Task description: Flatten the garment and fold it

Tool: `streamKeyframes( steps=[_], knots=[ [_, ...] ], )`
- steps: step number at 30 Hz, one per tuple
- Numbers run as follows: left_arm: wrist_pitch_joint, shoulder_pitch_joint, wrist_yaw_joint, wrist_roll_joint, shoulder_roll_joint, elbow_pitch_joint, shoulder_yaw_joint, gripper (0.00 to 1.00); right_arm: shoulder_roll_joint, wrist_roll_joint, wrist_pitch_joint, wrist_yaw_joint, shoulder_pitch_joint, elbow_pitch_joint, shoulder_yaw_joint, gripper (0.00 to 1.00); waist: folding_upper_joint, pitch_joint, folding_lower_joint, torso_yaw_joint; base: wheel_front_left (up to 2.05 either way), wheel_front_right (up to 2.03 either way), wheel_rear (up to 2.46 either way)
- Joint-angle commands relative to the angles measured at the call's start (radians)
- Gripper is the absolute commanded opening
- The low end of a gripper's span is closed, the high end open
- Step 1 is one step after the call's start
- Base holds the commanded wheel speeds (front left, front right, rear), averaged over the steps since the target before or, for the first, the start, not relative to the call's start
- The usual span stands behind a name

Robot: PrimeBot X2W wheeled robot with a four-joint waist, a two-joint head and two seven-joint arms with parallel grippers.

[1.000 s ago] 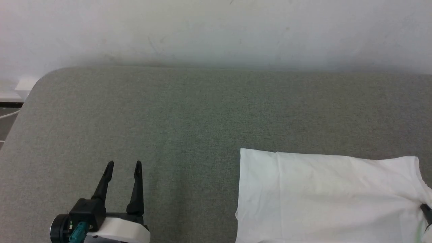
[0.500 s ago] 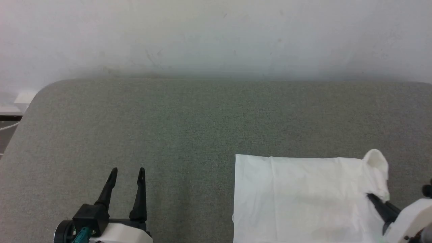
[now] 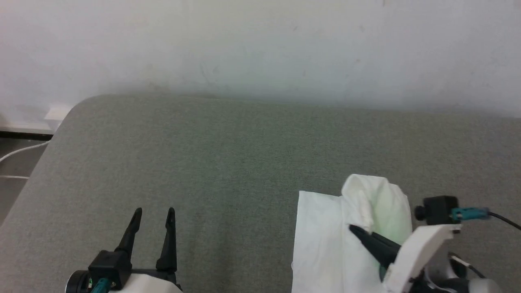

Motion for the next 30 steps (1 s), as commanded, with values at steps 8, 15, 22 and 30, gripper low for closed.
streamKeyframes(
  steps=[8,15,22,30],
  knots=[
    [-0.005,0.001,-0.02,0.017,-0.011,0.01,0.001,1.0,0.012,-0.02,-0.081,-0.001,-0.095,0.191,0.137,0.0,0.0,-0.002,0.0,0.079,0.0,0.0,0.0],
    [-0.005,-0.003,-0.025,0.02,-0.014,0.014,0.002,1.0,0.012,-0.072,-0.154,-0.001,-0.149,0.344,0.194,0.0,0.0,0.009,0.0,0.101,0.0,0.0,0.0],
    [-0.005,-0.007,-0.025,0.019,-0.019,0.018,0.009,1.0,0.012,-0.065,-0.226,-0.001,-0.211,0.418,0.31,1.0,0.0,0.02,0.0,0.096,0.0,0.0,0.0],
    [-0.005,-0.01,-0.024,0.02,-0.021,0.018,0.027,1.0,0.006,-0.139,-0.254,-0.001,-0.274,0.332,0.433,1.0,0.0,-0.001,0.0,0.047,0.0,0.0,0.0]
  ],
)
